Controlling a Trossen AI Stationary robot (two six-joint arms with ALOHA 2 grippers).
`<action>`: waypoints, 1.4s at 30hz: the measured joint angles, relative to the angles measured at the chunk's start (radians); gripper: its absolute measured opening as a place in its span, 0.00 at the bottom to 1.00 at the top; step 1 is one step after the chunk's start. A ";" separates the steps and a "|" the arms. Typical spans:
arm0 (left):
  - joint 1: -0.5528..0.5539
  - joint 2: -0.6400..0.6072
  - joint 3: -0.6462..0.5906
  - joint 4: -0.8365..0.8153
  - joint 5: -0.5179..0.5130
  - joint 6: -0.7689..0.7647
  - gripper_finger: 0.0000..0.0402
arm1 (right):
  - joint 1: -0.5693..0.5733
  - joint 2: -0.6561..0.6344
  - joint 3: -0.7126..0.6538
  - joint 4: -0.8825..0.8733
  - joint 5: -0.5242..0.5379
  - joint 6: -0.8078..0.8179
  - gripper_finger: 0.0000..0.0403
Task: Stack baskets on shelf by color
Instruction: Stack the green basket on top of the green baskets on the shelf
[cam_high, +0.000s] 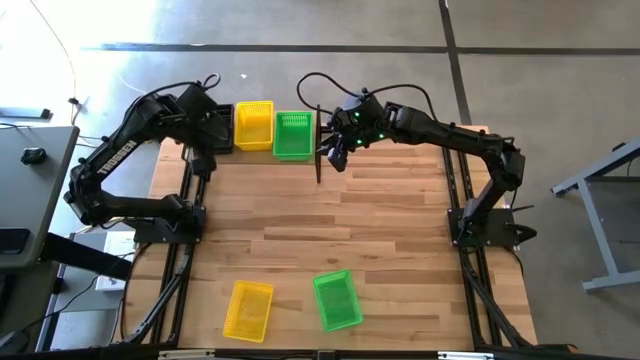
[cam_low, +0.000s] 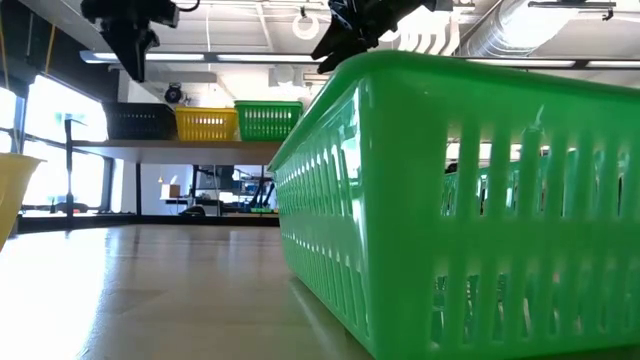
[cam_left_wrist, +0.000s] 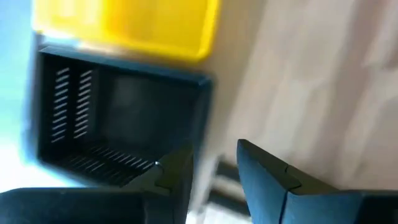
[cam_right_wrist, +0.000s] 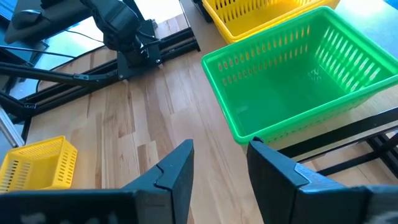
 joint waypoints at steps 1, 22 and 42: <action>-0.001 0.000 0.000 0.002 0.040 -0.020 0.28 | 0.000 0.000 0.000 0.001 0.000 0.000 0.33; -0.248 -0.202 -0.110 0.055 0.301 -0.432 0.27 | 0.186 0.001 0.000 -0.246 0.067 0.361 0.33; -0.516 -0.260 -0.163 0.167 0.297 -0.532 0.27 | 0.665 0.016 0.000 -0.417 0.337 1.158 0.33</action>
